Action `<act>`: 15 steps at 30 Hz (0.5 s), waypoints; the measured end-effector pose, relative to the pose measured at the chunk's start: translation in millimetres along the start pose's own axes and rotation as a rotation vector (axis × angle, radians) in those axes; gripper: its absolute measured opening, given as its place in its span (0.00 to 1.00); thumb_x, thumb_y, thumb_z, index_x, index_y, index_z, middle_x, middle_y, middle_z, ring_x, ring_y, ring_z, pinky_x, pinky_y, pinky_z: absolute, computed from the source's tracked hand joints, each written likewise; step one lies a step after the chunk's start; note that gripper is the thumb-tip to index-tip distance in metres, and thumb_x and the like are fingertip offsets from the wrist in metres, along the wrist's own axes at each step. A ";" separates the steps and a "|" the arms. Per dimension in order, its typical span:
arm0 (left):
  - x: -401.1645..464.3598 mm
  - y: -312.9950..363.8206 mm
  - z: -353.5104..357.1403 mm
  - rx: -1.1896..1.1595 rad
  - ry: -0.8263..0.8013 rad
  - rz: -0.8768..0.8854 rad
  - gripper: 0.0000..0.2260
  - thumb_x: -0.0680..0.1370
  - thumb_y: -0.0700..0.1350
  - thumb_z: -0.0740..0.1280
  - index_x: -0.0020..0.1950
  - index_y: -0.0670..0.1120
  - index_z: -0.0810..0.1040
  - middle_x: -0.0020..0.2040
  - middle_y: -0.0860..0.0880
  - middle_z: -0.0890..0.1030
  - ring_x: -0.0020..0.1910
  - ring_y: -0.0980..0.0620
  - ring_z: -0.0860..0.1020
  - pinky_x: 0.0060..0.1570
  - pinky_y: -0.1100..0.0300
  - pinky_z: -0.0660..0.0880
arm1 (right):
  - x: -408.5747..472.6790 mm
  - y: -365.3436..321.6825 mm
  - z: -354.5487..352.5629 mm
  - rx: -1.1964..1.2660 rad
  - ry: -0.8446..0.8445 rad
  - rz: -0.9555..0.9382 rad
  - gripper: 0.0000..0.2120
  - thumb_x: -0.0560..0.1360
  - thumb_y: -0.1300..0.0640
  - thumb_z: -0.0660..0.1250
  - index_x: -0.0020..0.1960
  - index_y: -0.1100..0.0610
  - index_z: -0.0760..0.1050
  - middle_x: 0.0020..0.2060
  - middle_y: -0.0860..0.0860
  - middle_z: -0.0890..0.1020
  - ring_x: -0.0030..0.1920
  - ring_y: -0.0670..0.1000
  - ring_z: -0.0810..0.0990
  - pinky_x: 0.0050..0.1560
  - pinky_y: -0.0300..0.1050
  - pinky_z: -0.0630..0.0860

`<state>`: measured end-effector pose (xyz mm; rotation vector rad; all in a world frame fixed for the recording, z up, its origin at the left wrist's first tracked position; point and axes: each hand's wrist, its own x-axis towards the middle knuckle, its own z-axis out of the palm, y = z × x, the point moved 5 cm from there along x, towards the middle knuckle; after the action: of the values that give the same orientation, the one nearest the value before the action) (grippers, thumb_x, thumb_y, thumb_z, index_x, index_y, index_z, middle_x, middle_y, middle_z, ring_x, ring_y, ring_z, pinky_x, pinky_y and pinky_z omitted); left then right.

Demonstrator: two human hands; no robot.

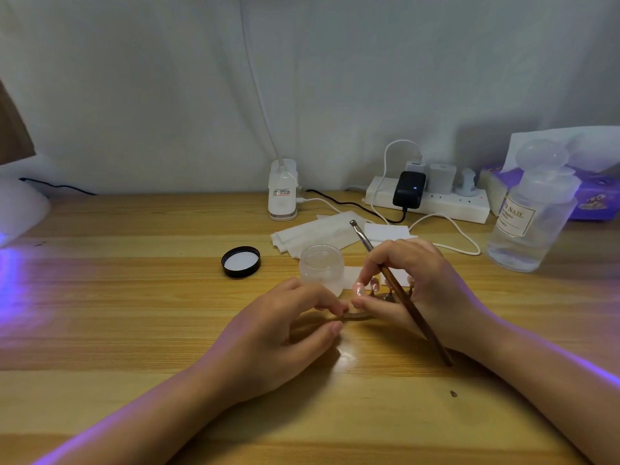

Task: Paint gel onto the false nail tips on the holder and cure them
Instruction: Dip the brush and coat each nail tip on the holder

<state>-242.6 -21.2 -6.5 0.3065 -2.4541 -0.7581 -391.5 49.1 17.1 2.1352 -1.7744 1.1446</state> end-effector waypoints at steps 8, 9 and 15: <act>0.2 2.1 -0.3 0.057 0.007 0.005 0.06 0.74 0.50 0.66 0.50 0.57 0.77 0.45 0.61 0.76 0.37 0.73 0.71 0.34 0.79 0.63 | -0.3 4.4 -11.6 -0.046 -0.001 0.022 0.18 0.64 0.40 0.69 0.45 0.52 0.76 0.39 0.44 0.80 0.45 0.41 0.73 0.54 0.31 0.63; 0.0 2.8 -0.3 0.074 0.006 0.006 0.06 0.74 0.49 0.66 0.50 0.56 0.77 0.45 0.61 0.76 0.36 0.74 0.70 0.34 0.79 0.63 | -0.5 5.0 -12.8 -0.043 -0.012 0.016 0.17 0.65 0.40 0.68 0.45 0.52 0.76 0.40 0.44 0.80 0.46 0.41 0.73 0.55 0.33 0.63; -0.8 1.2 0.0 0.168 -0.018 -0.059 0.08 0.73 0.54 0.62 0.50 0.59 0.76 0.46 0.62 0.75 0.41 0.66 0.73 0.35 0.72 0.66 | -1.8 4.1 -9.5 -0.068 -0.057 0.005 0.13 0.66 0.46 0.70 0.43 0.54 0.77 0.37 0.47 0.80 0.45 0.44 0.73 0.54 0.25 0.60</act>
<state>-242.0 -20.0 -6.2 0.4389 -2.5405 -0.5816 -399.5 54.5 21.3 2.1460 -1.8156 1.0193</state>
